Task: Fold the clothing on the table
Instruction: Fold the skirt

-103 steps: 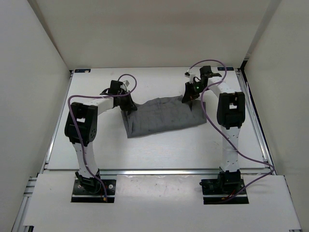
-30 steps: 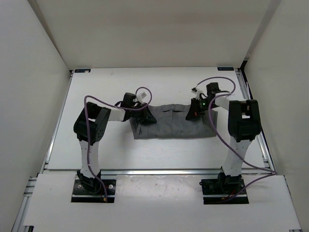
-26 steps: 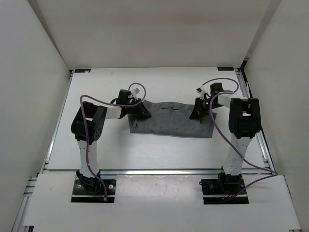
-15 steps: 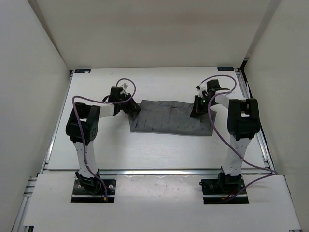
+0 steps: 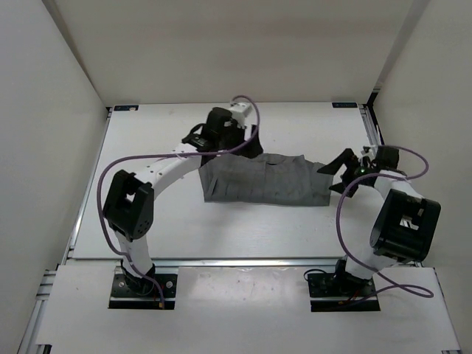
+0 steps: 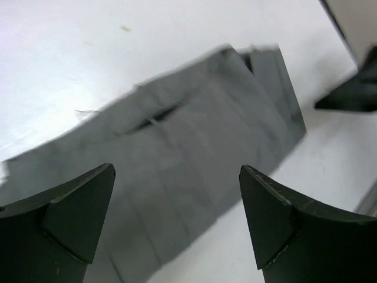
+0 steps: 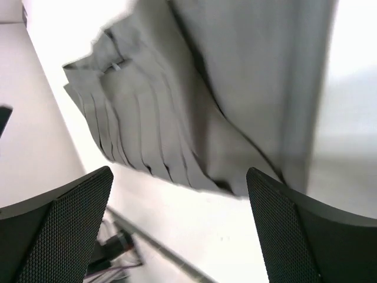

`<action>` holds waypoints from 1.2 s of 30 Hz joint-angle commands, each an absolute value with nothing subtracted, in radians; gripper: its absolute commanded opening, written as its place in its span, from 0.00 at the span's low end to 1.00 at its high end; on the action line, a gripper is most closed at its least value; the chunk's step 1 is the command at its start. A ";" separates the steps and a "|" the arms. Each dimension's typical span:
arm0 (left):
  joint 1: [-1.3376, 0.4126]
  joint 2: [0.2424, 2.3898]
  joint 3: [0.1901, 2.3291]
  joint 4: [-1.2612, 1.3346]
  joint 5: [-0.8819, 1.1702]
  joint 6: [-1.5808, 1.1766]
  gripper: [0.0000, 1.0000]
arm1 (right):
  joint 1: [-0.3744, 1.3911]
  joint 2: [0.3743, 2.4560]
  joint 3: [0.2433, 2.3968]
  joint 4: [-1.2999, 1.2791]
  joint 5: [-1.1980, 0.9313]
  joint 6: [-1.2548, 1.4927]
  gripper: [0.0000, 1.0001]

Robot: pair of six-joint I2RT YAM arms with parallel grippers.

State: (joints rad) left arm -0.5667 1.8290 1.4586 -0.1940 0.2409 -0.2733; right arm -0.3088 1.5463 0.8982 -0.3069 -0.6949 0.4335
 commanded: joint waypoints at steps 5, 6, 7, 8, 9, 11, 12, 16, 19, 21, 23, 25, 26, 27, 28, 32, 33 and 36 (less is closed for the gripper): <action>-0.632 1.905 1.439 -0.455 0.248 -0.147 0.99 | -0.290 1.365 0.482 -0.018 -0.635 0.905 0.99; -0.638 1.926 1.431 -0.445 0.261 -0.149 0.99 | -0.237 1.321 0.470 -0.020 -0.594 0.925 0.99; -0.650 1.934 1.433 -0.442 0.261 -0.155 0.98 | -0.171 1.303 0.472 -0.005 -0.537 0.946 0.99; -0.656 1.937 1.434 -0.411 0.255 -0.163 0.99 | -0.146 1.284 0.466 0.041 -0.485 0.956 0.99; -0.660 1.959 1.437 -0.404 0.250 -0.169 0.98 | -0.102 1.292 0.466 0.060 -0.460 0.953 0.99; -0.663 2.005 1.489 -0.405 0.241 -0.221 0.99 | -0.081 1.290 0.454 0.049 -0.450 0.947 0.99; -0.667 2.040 1.521 -0.408 0.236 -0.230 0.98 | -0.093 1.302 0.443 0.048 -0.440 0.950 0.99; -0.675 2.124 1.612 -0.373 0.235 -0.299 0.99 | -0.149 1.321 0.374 0.097 -0.347 0.969 0.99; -0.684 2.169 1.653 -0.350 0.244 -0.356 0.99 | -0.164 1.310 0.296 0.193 -0.334 0.995 0.99; -0.695 2.193 1.680 -0.351 0.244 -0.392 0.99 | -0.166 1.302 0.259 0.222 -0.337 1.017 0.99; -0.704 2.201 1.701 -0.345 0.247 -0.426 0.99 | -0.150 1.289 0.241 0.256 -0.327 1.049 0.99; -0.707 2.189 1.712 -0.333 0.239 -0.448 0.98 | -0.121 1.272 0.213 0.293 -0.299 1.084 0.99; -0.712 2.183 1.709 -0.327 0.230 -0.459 0.99 | -0.114 1.267 0.209 0.307 -0.287 1.091 0.99; -0.719 2.171 1.703 -0.321 0.229 -0.460 0.98 | -0.104 1.256 0.200 0.351 -0.263 1.104 0.99; -0.719 2.166 1.689 -0.316 0.233 -0.474 0.96 | -0.094 1.252 0.196 0.370 -0.247 1.104 1.00; -0.707 2.160 1.675 -0.363 0.244 -0.469 0.91 | -0.112 1.259 0.179 0.442 -0.218 1.114 0.99; -0.695 2.167 1.675 -0.391 0.251 -0.451 0.88 | -0.130 1.262 0.172 0.449 -0.209 1.117 0.99; -0.693 2.163 1.649 -0.437 0.258 -0.420 0.85 | -0.149 1.299 0.190 0.515 -0.203 1.101 0.95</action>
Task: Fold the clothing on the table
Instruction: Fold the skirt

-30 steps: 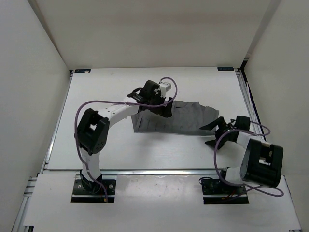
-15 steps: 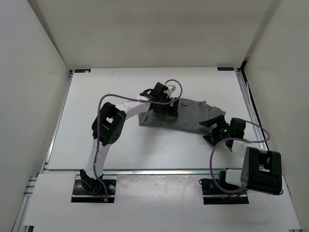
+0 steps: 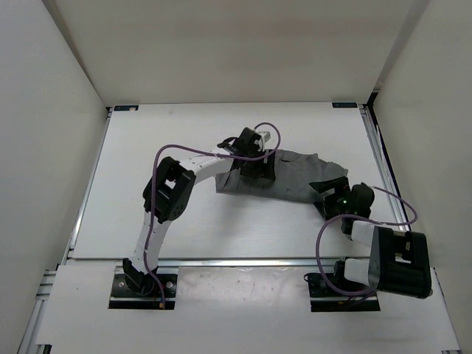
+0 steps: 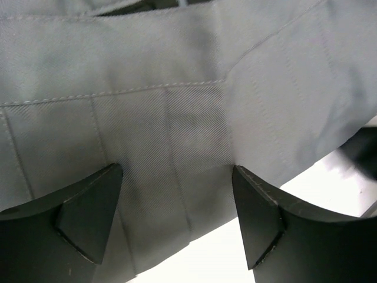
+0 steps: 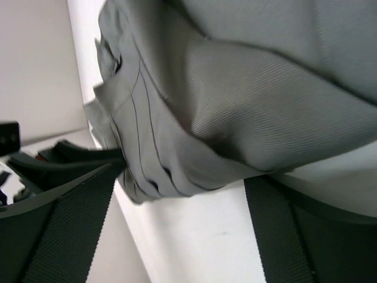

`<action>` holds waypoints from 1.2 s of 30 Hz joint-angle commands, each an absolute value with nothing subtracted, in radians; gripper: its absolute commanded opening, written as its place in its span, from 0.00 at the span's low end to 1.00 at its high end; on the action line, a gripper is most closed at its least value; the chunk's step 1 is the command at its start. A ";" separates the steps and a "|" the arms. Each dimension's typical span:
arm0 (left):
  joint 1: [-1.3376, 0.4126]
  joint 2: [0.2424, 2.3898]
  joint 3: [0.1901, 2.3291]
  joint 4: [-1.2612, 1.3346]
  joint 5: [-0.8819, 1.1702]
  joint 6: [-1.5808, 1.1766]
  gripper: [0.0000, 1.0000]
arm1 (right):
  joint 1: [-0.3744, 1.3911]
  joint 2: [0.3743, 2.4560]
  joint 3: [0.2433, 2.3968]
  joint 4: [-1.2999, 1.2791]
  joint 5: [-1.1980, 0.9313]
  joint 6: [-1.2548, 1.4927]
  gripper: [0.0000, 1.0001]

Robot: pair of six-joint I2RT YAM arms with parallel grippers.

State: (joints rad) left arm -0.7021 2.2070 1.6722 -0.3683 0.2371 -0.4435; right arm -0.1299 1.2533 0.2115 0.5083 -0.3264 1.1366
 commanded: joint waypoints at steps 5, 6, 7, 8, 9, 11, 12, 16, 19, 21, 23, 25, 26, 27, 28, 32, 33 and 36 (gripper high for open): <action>-0.687 2.155 1.602 -0.431 0.259 -0.416 0.85 | -0.127 1.388 0.232 0.604 -0.186 1.083 0.74; -0.686 2.160 1.605 -0.437 0.259 -0.413 0.84 | -0.132 1.397 0.229 0.613 -0.204 1.083 0.70; -0.683 2.163 1.606 -0.437 0.259 -0.413 0.85 | -0.127 1.407 0.241 0.627 -0.196 1.081 0.58; -0.687 2.164 1.609 -0.442 0.262 -0.411 0.85 | -0.130 1.417 0.241 0.626 -0.198 1.071 0.51; -0.689 2.167 1.605 -0.443 0.265 -0.411 0.84 | -0.127 1.420 0.242 0.640 -0.196 1.065 0.42; -0.683 2.164 1.598 -0.439 0.268 -0.417 0.84 | -0.135 1.420 0.238 0.656 -0.205 1.048 0.26; -0.690 2.158 1.592 -0.427 0.270 -0.420 0.84 | -0.138 1.417 0.236 0.670 -0.216 1.034 0.21; -0.687 2.134 1.549 -0.387 0.279 -0.440 0.82 | -0.153 1.407 0.255 0.696 -0.290 0.976 0.00; -0.689 2.120 1.537 -0.387 0.279 -0.448 0.82 | -0.175 1.376 0.288 0.710 -0.360 0.924 0.00; -0.690 2.109 1.532 -0.396 0.262 -0.443 0.81 | -0.176 1.358 0.314 0.700 -0.394 0.882 0.00; -0.686 2.079 1.516 -0.397 0.246 -0.442 0.81 | -0.170 1.347 0.348 0.690 -0.440 0.835 0.00; -0.676 2.045 1.500 -0.396 0.223 -0.459 0.81 | -0.153 1.332 0.392 0.678 -0.477 0.775 0.00; -0.670 2.025 1.480 -0.394 0.213 -0.463 0.79 | -0.137 1.313 0.419 0.658 -0.492 0.720 0.00; -0.661 2.011 1.462 -0.393 0.212 -0.480 0.78 | -0.111 1.298 0.432 0.654 -0.495 0.692 0.00; -0.654 1.981 1.459 -0.381 0.207 -0.494 0.78 | -0.095 1.267 0.448 0.649 -0.509 0.627 0.00; -0.650 1.896 1.416 -0.319 0.172 -0.555 0.76 | 0.041 1.145 0.462 0.597 -0.462 0.457 0.00; -0.647 1.878 1.410 -0.296 0.161 -0.563 0.76 | 0.067 1.131 0.456 0.577 -0.453 0.439 0.00; -0.650 1.836 1.344 -0.192 0.150 -0.643 0.75 | 0.112 1.089 0.440 0.519 -0.450 0.445 0.00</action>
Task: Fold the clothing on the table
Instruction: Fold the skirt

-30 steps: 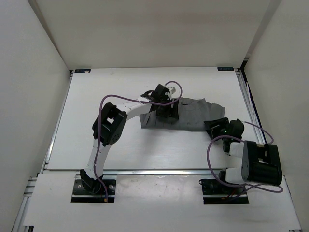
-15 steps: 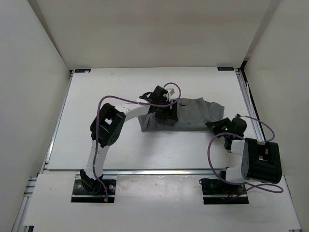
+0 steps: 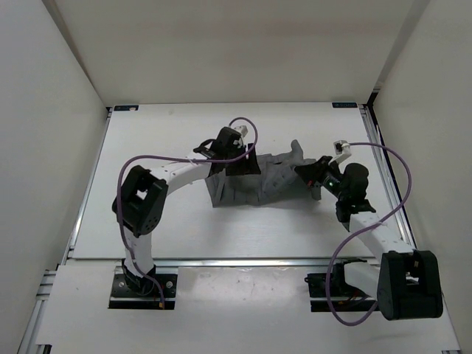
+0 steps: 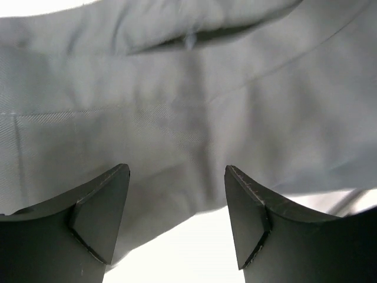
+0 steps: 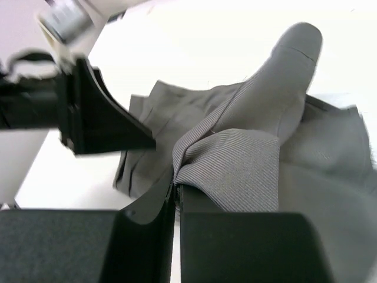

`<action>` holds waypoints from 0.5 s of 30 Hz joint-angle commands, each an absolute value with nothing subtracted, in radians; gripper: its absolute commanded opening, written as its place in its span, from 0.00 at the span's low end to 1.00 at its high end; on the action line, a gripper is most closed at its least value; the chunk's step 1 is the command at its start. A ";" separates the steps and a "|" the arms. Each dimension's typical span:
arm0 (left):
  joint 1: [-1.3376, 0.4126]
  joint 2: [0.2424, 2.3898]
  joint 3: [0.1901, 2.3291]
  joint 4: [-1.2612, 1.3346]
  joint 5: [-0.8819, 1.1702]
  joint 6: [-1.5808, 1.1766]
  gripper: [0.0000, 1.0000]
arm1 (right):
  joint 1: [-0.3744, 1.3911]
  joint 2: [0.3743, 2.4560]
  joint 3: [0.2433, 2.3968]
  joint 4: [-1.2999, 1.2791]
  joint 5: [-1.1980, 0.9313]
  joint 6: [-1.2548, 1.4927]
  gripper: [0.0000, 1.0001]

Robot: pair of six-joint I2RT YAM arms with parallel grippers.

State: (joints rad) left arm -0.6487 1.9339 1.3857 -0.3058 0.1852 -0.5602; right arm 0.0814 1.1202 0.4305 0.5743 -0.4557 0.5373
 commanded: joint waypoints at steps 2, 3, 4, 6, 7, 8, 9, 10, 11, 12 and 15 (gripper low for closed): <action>-0.650 1.833 1.307 -0.115 0.146 -0.698 0.76 | 0.124 1.057 0.416 0.496 -0.436 0.449 0.00; -0.660 1.848 1.298 -0.083 0.159 -0.716 0.76 | 0.126 1.046 0.404 0.486 -0.437 0.443 0.00; -0.664 1.865 1.301 -0.069 0.169 -0.724 0.76 | 0.133 1.034 0.394 0.470 -0.424 0.436 0.00; -0.686 1.926 1.318 -0.069 0.193 -0.736 0.75 | 0.147 1.011 0.394 0.460 -0.422 0.410 0.00; -0.698 1.965 1.339 -0.068 0.210 -0.741 0.74 | 0.141 1.015 0.397 0.459 -0.419 0.400 0.00; -0.713 1.979 1.344 -0.066 0.210 -0.747 0.73 | 0.138 1.002 0.405 0.450 -0.417 0.387 0.00; -0.719 2.002 1.344 -0.066 0.219 -0.767 0.72 | 0.143 1.002 0.414 0.452 -0.420 0.377 0.00; -0.722 2.019 1.335 -0.052 0.228 -0.779 0.71 | 0.132 0.999 0.426 0.446 -0.425 0.365 0.00; -0.732 2.017 1.319 -0.045 0.233 -0.793 0.70 | 0.129 0.997 0.431 0.446 -0.414 0.362 0.00; -0.735 2.016 1.310 -0.040 0.224 -0.802 0.70 | 0.127 0.989 0.439 0.442 -0.416 0.353 0.00; -0.752 2.013 1.285 -0.054 0.218 -0.795 0.70 | 0.140 0.985 0.454 0.436 -0.408 0.325 0.00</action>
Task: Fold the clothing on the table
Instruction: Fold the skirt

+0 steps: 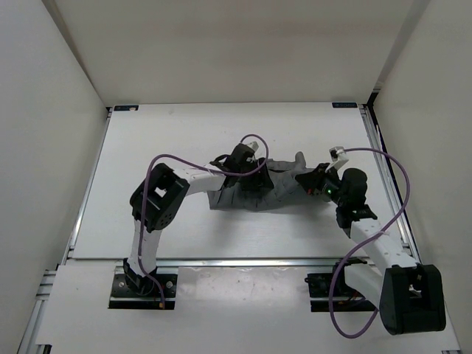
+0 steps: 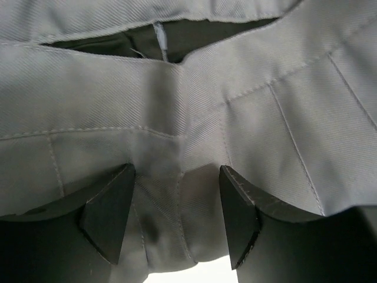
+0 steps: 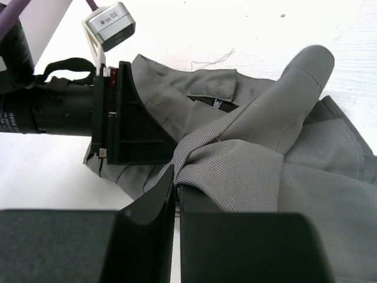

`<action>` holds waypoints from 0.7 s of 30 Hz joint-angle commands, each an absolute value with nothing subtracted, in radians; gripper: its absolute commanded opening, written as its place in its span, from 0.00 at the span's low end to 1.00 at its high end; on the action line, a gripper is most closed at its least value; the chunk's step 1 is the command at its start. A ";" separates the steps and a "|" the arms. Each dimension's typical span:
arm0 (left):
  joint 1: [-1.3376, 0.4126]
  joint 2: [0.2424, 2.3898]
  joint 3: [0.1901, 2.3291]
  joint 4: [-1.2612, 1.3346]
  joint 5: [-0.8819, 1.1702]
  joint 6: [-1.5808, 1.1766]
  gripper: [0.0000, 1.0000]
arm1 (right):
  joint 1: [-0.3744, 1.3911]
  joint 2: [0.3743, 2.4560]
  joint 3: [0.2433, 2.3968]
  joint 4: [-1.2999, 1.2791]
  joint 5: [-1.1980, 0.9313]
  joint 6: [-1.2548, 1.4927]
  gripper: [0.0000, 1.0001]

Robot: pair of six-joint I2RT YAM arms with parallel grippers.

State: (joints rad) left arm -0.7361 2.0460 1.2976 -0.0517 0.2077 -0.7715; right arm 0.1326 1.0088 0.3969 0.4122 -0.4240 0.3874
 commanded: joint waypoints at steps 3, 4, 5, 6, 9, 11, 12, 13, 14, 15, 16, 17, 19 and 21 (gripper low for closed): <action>-0.750 2.023 1.276 -0.054 0.235 -0.796 0.70 | 0.173 0.976 0.468 0.434 -0.406 0.292 0.00; -0.749 2.028 1.276 -0.051 0.242 -0.801 0.70 | 0.198 0.974 0.477 0.445 -0.411 0.272 0.00; -0.756 2.037 1.276 -0.048 0.251 -0.795 0.70 | 0.212 0.982 0.497 0.455 -0.428 0.267 0.00; -0.758 2.045 1.276 -0.034 0.264 -0.813 0.70 | 0.233 0.985 0.515 0.459 -0.437 0.238 0.00; -0.767 2.074 1.259 0.089 0.331 -0.865 0.70 | 0.311 1.020 0.598 0.468 -0.526 0.189 0.00; -0.767 2.079 1.240 0.210 0.396 -0.908 0.69 | 0.342 1.055 0.655 0.460 -0.593 0.151 0.00; -0.758 2.071 1.242 0.209 0.396 -0.929 0.70 | 0.372 1.077 0.670 0.457 -0.597 0.150 0.00; -0.747 2.044 1.238 0.177 0.375 -0.940 0.70 | 0.385 1.086 0.684 0.442 -0.594 0.132 0.00; -0.723 1.996 1.209 0.157 0.348 -0.956 0.70 | 0.403 1.098 0.699 0.427 -0.575 0.114 0.00; -0.691 1.936 1.148 0.173 0.327 -0.963 0.71 | 0.411 1.103 0.704 0.429 -0.572 0.109 0.00; -0.672 1.902 1.117 0.196 0.324 -0.982 0.72 | 0.416 1.109 0.710 0.425 -0.557 0.094 0.00; -0.629 1.832 1.058 0.199 0.321 -0.982 0.77 | 0.422 1.120 0.715 0.414 -0.548 0.078 0.00; -0.568 1.741 0.999 0.152 0.302 -0.936 0.78 | 0.431 1.123 0.724 0.397 -0.538 0.039 0.00; -0.540 1.610 0.982 0.001 0.231 -0.867 0.78 | 0.466 1.128 0.738 0.370 -0.541 -0.032 0.00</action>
